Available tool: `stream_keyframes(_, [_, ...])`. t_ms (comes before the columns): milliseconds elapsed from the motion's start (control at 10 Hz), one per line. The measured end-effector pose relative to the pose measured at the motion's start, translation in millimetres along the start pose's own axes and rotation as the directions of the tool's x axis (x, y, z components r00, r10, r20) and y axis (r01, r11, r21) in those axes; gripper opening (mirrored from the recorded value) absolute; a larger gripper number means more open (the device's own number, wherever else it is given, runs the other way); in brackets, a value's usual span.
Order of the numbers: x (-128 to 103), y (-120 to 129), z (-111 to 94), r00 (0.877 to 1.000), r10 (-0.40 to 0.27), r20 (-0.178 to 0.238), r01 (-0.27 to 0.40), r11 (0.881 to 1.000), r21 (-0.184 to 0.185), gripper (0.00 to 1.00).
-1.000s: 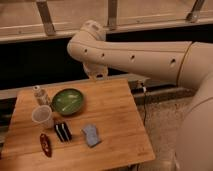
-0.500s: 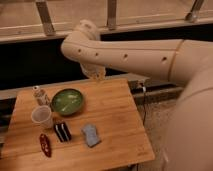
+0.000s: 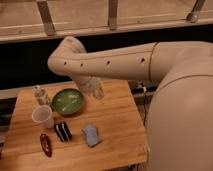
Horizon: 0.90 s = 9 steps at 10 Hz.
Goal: Knock the eraser over
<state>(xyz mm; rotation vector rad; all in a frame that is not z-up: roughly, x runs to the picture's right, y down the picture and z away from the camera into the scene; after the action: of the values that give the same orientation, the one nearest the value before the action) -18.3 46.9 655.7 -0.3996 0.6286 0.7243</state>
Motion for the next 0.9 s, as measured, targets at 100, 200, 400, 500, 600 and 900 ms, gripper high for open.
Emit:
stream_keyframes(100, [7.9, 5.9, 5.8, 1.000, -0.004, -0.023, 0.004, 1.000, -0.013, 0.00])
stream_keyframes(200, [10.5, 16.8, 4.3, 1.000, -0.012, -0.019, 0.011, 0.999, -0.038, 0.00])
stream_keyframes(400, [17.8, 33.7, -2.4, 0.999, 0.011, 0.034, -0.005, 0.988, -0.154, 0.00])
stream_keyframes(500, [19.2, 35.1, -3.7, 0.999, 0.016, 0.045, -0.008, 0.984, -0.176, 0.00])
stream_keyframes(600, [19.1, 36.9, -5.3, 0.998, 0.018, 0.056, -0.007, 0.982, -0.191, 0.00])
stream_keyframes(900, [18.7, 38.4, -6.2, 0.998, 0.014, 0.057, -0.003, 0.981, -0.192, 0.00])
